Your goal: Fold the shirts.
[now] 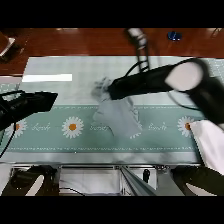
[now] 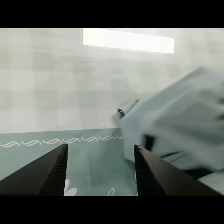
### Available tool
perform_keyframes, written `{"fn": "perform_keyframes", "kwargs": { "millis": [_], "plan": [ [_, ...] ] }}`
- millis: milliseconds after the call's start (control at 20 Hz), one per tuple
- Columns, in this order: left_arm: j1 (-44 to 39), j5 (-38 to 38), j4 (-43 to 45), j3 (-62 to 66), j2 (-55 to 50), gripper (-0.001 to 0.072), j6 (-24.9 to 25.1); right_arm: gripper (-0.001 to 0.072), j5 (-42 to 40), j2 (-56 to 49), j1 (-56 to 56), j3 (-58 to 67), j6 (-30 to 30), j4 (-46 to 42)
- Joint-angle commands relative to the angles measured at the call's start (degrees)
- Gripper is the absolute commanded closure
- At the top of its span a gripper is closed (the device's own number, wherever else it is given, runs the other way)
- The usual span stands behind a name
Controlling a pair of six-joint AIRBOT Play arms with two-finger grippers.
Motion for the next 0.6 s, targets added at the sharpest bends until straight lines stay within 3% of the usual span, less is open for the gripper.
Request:
{"fn": "perform_keyframes", "kwargs": {
  "millis": [0, 100, 150, 200, 250, 350, 450, 550],
  "plan": [
    [1.27, -1.46, 0.57, 0.04, 0.11, 0.0201, -0.02, 0.0684, -9.6, -11.23, 6.05, -1.68, 1.33, 7.28],
    [1.22, -2.4, 0.04, 0.0, 0.04, 0.0201, -0.02, 0.0675, -11.72, -15.5, 5.97, -1.68, 1.33, 13.03],
    [1.22, -2.38, -1.51, 0.0, -0.22, 0.0201, -0.02, 0.0598, -11.93, -16.63, 5.57, -1.68, 1.18, 14.95],
    [1.22, -2.4, -3.78, -0.02, -0.63, 0.0201, 0.0, 0.039, -11.58, -17.11, 4.9, -1.53, -0.33, 16.35],
    [1.2, -2.45, -5.27, -0.02, -1.14, 0.0201, 0.02, 0.03, -9.57, -17.03, 3.69, -0.81, -2.89, 16.7],
    [1.22, -4.55, -7.19, 0.0, -2.34, 0.0201, -0.11, 0.03, -0.63, -15.63, -1.99, 2.58, -5.42, 16.02],
    [1.2, -13.18, -8.24, 0.0, -4.9, 0.0201, -2.95, 0.03, 6.16, -11.04, -10.93, 4.13, -6.03, 13.31],
    [0.74, -18.51, -8.72, -0.87, -7.69, 0.0201, -0.02, 0.03, 11.52, -4.7, -21.33, 3.74, -3.91, 5.14]
  ]
}}
